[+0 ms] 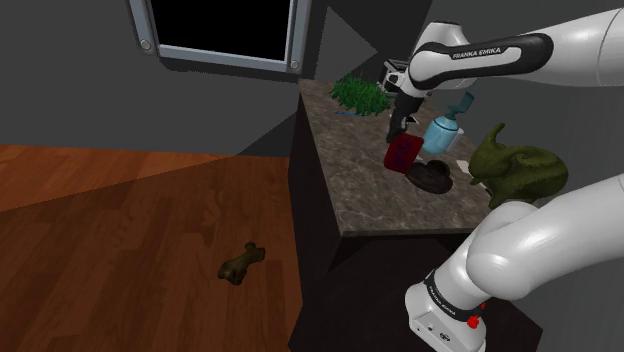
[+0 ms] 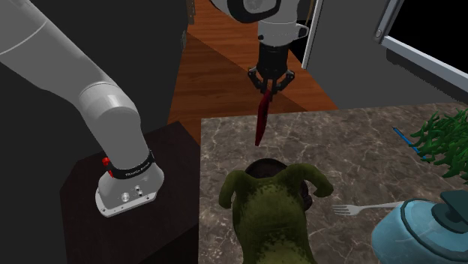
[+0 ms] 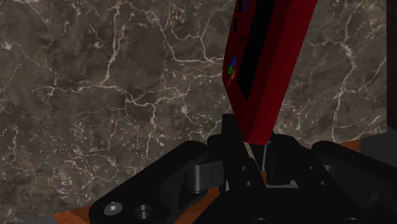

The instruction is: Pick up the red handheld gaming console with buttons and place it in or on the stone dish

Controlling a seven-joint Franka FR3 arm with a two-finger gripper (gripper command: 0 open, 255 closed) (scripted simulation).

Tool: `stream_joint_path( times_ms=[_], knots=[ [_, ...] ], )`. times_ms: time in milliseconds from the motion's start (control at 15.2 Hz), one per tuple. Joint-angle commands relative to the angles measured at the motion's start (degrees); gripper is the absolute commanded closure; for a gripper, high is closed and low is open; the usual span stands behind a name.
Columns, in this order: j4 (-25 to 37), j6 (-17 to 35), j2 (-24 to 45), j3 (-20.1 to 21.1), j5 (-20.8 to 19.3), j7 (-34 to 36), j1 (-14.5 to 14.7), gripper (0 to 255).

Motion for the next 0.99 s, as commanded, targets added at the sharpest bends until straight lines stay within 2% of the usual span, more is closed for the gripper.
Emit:
stream_joint_path(
  times_ms=[0, 924],
  knots=[
    [1.38, -1.86, -0.47, 0.31, 0.05, 0.11, 0.05, 255],
    [10.62, -12.94, -2.36, 1.85, 0.5, 0.3, 0.34, 255]
  ],
)
